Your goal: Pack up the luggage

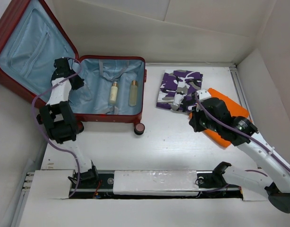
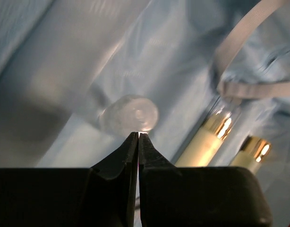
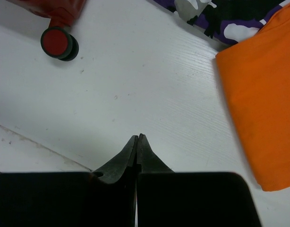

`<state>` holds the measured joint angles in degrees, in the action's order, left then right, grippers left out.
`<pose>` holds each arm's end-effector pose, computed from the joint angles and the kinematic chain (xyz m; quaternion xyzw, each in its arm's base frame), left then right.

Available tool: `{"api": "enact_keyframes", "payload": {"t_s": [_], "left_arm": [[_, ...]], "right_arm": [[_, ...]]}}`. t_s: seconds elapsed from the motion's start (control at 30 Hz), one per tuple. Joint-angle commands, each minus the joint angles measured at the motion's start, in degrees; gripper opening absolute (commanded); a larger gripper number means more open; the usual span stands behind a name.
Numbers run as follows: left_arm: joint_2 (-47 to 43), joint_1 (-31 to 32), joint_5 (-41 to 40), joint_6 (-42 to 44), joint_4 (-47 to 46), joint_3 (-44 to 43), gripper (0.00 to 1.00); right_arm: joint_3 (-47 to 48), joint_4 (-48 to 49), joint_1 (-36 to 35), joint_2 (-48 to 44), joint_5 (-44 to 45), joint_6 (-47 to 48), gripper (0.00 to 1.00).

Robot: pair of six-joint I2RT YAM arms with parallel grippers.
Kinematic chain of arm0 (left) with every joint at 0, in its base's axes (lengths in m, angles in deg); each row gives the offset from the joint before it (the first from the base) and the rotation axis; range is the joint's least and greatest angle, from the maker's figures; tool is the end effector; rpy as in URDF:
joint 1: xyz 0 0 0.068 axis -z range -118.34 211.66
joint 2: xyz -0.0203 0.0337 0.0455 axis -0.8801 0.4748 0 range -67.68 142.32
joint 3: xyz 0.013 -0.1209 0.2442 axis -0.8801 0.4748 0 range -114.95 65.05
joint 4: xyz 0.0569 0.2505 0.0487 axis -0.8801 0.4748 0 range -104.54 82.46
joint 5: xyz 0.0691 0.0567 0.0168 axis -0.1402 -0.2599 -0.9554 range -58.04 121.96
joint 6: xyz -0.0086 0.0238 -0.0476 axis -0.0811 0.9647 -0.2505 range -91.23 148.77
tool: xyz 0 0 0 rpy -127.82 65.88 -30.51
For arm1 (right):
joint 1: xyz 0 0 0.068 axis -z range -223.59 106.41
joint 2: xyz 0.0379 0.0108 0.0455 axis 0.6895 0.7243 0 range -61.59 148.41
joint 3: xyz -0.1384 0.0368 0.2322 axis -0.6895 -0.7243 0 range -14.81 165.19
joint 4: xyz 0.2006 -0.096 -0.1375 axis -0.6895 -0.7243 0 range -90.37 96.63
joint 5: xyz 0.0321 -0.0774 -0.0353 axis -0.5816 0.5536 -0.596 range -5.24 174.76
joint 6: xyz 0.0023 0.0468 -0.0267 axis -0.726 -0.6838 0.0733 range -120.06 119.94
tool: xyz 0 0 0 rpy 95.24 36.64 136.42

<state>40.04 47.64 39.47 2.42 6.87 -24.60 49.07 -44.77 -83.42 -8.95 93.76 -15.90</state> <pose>0.4244 0.1012 0.2764 -0.2852 0.8567 -0.1046 0.4169 0.1355 0.1059 0.3595 -0.1556 0.8912 0.1332 0.4046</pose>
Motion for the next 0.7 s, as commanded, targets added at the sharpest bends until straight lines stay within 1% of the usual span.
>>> {"api": "enact_keyframes", "payload": {"t_s": [0.0, 0.03, 0.07, 0.13, 0.17, 0.2, 0.27, 0.37, 0.47, 0.5, 0.57, 0.6, 0.63, 0.67], "left_arm": [[2.5, 0.4, 1.8, 0.1, 0.0, -9.1, 0.00], [5.6, 1.1, 2.5, 0.1, 0.6, -11.2, 0.00], [7.3, 1.9, 2.5, 0.1, 1.1, -16.0, 0.00], [10.6, 2.5, 2.5, 0.1, 2.7, -20.6, 0.00], [14.1, 2.5, 3.0, 0.1, 3.4, -23.0, 0.00], [15.7, 2.5, 3.6, -0.5, 3.9, -26.9, 0.00], [18.1, 2.5, 4.6, -1.0, 3.9, -29.1, 0.01], [18.1, 3.0, 8.4, -1.0, 3.4, -30.1, 0.03], [13.8, 7.2, 8.9, 1.8, 3.4, -28.3, 0.07], [9.9, 11.4, 8.9, 3.0, 3.4, -27.3, 0.09], [5.6, 16.7, 7.2, 5.5, 2.5, -23.3, 0.15], [3.7, 19.4, 6.1, 5.5, 2.5, -22.2, 0.16], [-0.1, 24.4, 5.5, 5.5, 2.5, -20.9, 0.16], [-1.9, 27.0, 5.0, 3.3, 2.5, -17.7, 0.19]], "right_arm": [[0.9, 1.3, -0.4, 1.3, 0.7, 1.0, 0.00], [1.4, 1.3, -0.4, 2.2, 0.7, 1.0, 0.00], [1.4, 1.3, -0.4, 3.2, 0.7, 1.0, 0.00], [1.4, 1.8, -0.4, 4.0, 0.2, 0.5, 0.00], [2.0, 1.8, -0.4, 4.0, 0.1, 0.5, 0.00], [2.6, 1.8, -0.4, 4.9, 0.1, 0.5, 0.00], [3.3, 1.3, -0.4, 5.7, 0.8, -0.1, 0.00], [3.9, 1.3, -0.4, 6.2, 2.0, -0.1, 0.00], [5.0, 1.3, -0.4, 6.2, 3.1, -0.6, 0.00], [5.6, 1.3, -0.4, 6.2, 4.9, -0.6, 0.00], [6.3, 1.3, -0.4, 6.2, 7.6, -1.2, 0.00], [6.3, 1.3, -0.4, 5.5, 8.8, -1.2, 0.00], [8.1, 1.3, -0.4, 5.5, 10.8, -1.2, 0.00], [8.8, 0.8, -0.4, 4.9, 11.7, -1.2, 0.00]]}}
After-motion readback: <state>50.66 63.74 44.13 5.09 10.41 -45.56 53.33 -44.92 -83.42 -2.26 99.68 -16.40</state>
